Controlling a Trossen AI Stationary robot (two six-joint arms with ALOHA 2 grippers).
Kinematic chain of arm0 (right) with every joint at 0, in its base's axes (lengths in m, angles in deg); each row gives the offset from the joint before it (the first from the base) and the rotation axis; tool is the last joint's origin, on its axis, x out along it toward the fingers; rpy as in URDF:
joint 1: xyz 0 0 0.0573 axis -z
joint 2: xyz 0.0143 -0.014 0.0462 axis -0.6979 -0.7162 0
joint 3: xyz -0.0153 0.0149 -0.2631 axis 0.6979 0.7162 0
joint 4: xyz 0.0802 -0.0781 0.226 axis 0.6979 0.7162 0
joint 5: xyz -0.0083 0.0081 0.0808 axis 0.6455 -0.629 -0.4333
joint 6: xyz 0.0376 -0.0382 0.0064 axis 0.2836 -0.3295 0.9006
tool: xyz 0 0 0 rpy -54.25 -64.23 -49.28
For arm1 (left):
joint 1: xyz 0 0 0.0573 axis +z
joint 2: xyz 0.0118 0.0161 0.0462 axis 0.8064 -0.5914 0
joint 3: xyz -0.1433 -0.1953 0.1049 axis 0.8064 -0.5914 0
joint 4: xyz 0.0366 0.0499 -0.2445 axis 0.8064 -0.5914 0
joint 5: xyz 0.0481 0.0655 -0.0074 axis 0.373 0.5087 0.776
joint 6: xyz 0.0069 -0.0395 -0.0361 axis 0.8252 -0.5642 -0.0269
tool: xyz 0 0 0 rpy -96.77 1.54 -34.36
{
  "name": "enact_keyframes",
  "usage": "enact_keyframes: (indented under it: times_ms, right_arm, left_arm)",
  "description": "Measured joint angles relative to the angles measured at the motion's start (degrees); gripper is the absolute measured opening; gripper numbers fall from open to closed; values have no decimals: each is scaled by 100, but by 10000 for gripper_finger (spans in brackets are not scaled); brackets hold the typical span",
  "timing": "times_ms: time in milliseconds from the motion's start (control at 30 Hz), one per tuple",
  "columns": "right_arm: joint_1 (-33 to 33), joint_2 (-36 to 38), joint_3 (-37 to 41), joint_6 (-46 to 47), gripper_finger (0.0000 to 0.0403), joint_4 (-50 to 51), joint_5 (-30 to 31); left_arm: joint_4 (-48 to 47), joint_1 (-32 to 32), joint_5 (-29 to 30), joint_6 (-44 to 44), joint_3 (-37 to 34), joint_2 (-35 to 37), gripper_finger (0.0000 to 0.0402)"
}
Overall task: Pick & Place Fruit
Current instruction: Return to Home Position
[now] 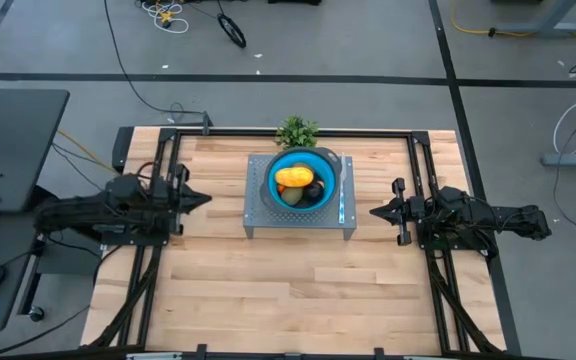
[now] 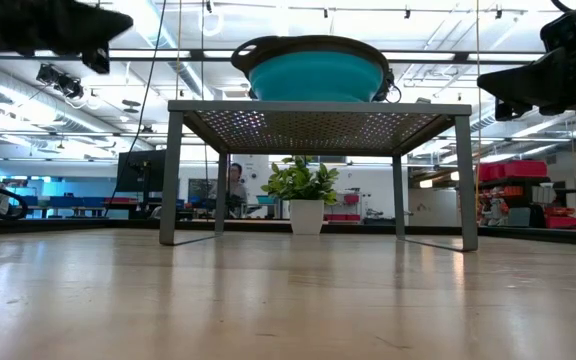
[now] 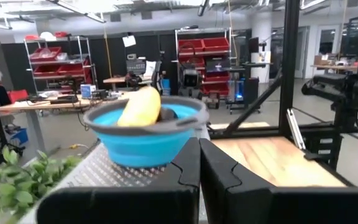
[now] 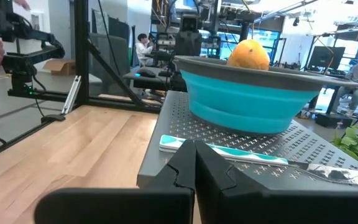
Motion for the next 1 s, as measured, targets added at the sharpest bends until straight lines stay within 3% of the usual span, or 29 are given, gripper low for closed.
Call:
enact_keyframes:
  times_ms: [567, 767, 1000]
  right_arm:
    - [0, 0, 0, 2, 3, 0, -1]
    - [-1, -1, 0, 2, 3, 0, -2]
    - [-1, -2, 0, 0, 3, 0, -2]
  left_arm:
    - [683, -2, -701, 181, -1116, 124, 3]
    - [781, -2, -642, 258, -1254, 443, 3]
    - [348, 0, -83, 516, -1256, 668, 2]
